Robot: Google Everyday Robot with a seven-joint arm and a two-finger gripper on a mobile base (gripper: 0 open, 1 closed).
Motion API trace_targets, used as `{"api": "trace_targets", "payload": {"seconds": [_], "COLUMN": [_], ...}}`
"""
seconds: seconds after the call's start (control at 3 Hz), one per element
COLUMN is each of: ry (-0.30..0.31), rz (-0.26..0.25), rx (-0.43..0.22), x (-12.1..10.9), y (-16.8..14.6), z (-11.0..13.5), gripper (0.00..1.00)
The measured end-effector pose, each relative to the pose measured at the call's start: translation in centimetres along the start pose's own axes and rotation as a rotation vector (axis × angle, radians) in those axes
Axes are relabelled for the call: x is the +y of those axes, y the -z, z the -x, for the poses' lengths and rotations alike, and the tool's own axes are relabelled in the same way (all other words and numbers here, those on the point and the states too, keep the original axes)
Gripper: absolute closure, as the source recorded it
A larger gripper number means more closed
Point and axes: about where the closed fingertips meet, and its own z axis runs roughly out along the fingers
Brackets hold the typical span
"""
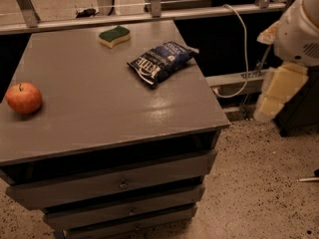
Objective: Pick blue chip bag
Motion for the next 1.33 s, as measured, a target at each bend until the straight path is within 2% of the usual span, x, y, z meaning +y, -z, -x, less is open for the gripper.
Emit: {"api": "trace_targets", "payload": {"seconds": [0.67,1.0,1.33], "ry": [-0.025,-0.062,-0.092], "rz": [-0.104,-0.143,-0.128], "rx": [-0.180,-0.322,-0.411], "x": [-8.0,-13.0,-15.8], "y": [-5.5,-8.5,-11.7], "z": [3.3,5.8,7.7], "gripper": [0.00,0.00,0.00]}}
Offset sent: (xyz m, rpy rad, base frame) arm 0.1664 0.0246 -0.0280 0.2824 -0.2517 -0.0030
